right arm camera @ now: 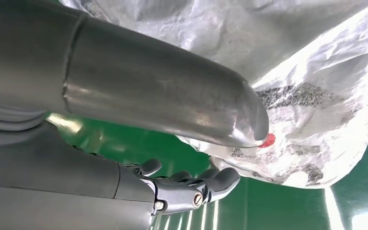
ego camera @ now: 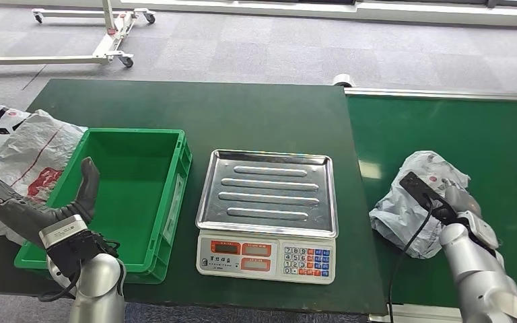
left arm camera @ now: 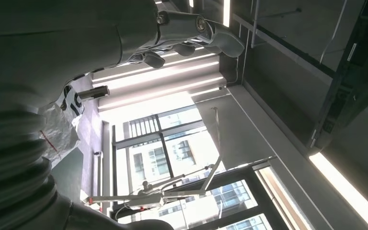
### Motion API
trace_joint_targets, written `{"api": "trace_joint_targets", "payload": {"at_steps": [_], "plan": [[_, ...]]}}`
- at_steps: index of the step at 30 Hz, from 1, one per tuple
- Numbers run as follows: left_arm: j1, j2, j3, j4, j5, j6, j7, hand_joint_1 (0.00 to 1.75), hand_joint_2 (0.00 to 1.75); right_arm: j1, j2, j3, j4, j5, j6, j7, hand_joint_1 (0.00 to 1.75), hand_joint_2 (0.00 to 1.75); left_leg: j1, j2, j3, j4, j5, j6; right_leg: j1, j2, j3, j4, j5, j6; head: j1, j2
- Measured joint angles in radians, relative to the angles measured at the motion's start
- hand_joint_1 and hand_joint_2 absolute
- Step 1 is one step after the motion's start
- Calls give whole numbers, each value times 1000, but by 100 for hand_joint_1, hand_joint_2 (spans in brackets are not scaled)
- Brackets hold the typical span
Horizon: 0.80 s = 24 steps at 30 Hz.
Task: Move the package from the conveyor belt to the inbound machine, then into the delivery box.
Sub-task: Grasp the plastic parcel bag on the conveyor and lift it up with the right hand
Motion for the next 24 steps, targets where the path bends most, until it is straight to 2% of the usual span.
{"api": "trace_joint_targets", "payload": {"at_steps": [2,6,13,15,21,22,24], "plan": [[0,0,0,0,0,0,0,0,175,-1,0,0,6,0,9,-6,0,0,0,0,0,0,0,0,0,0,0,0,0,0,0,0],[0,0,0,1,0,0,0,0,175,-1,0,4,18,1,43,-18,0,175,0,0,0,0,0,0,0,0,0,0,0,0,0,0],[-5,0,-2,23,-11,0,0,0,175,36,-29,47,57,32,238,-142,0,175,0,-1,0,0,0,0,0,-1,0,0,0,0,0,0],[-6,0,-2,29,-14,0,0,0,175,57,-41,64,59,32,263,-188,0,175,0,0,0,0,0,0,0,0,0,0,0,0,0,0],[-8,0,-2,41,-17,0,0,0,175,85,-61,96,56,17,292,-255,0,175,0,0,1,0,-1,0,0,0,1,0,-1,0,0,0],[-8,0,-2,42,-16,0,0,0,175,92,-64,105,51,7,301,-277,6,175,0,0,1,0,-1,0,0,0,1,0,-1,0,0,0],[-8,0,-2,42,-13,0,0,0,175,109,-71,128,31,-16,323,-319,93,175,0,0,1,0,-1,0,0,0,1,0,-1,1,0,0]]}}
